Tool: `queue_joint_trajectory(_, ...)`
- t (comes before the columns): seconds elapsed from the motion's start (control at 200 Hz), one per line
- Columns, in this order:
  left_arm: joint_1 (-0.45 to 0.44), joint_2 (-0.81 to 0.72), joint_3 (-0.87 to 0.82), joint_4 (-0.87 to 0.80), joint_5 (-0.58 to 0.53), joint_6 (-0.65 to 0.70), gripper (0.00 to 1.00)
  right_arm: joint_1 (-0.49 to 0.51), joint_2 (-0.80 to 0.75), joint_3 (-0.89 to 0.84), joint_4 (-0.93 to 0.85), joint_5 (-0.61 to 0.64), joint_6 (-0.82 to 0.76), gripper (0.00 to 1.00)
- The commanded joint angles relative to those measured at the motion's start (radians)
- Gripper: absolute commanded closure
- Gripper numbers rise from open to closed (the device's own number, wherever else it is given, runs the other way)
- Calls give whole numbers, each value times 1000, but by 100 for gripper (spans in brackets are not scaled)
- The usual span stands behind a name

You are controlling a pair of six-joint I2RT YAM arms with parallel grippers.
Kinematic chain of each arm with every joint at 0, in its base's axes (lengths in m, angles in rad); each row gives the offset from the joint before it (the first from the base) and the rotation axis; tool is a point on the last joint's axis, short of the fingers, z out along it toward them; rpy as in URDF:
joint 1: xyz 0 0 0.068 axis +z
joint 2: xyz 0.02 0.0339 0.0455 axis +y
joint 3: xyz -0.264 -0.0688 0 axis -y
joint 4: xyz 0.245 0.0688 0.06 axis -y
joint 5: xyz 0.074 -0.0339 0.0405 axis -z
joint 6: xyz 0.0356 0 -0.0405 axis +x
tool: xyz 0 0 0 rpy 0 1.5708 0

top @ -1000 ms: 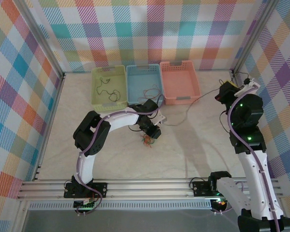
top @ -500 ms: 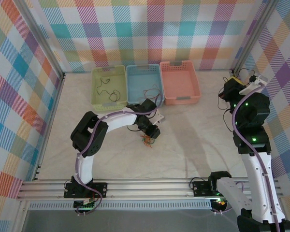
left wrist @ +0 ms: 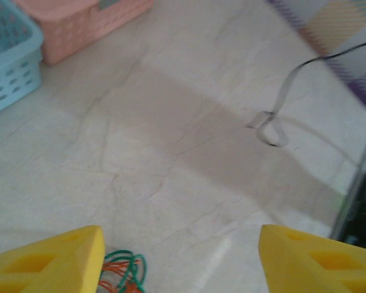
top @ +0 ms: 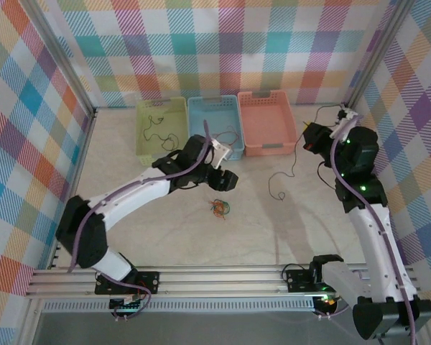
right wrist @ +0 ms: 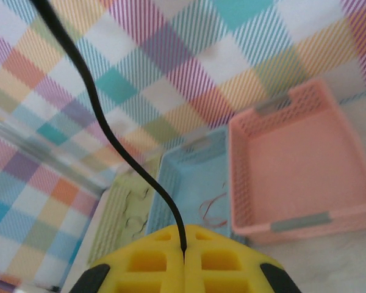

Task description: Untangle the cables

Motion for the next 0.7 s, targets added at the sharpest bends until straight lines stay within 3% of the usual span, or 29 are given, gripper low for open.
queue_joint_trajectory(0.0, 1, -74, -22, 76, 150, -44, 28, -1, 22, -30, 84, -163, 70, 100)
queue_joint_trajectory(0.22, -41, -33, 60, 95, 204, -30, 25, 14, 47, -108, 203, -281, 163, 100)
queue_joint_trajectory(0.405, -57, 76, 151, 174, 286, -102, 25, 45, 53, -133, 211, -313, 160, 100)
queue_joint_trajectory(0.695, -98, 179, 271, 170, 271, -144, 25, 65, 53, -169, 227, -352, 161, 100)
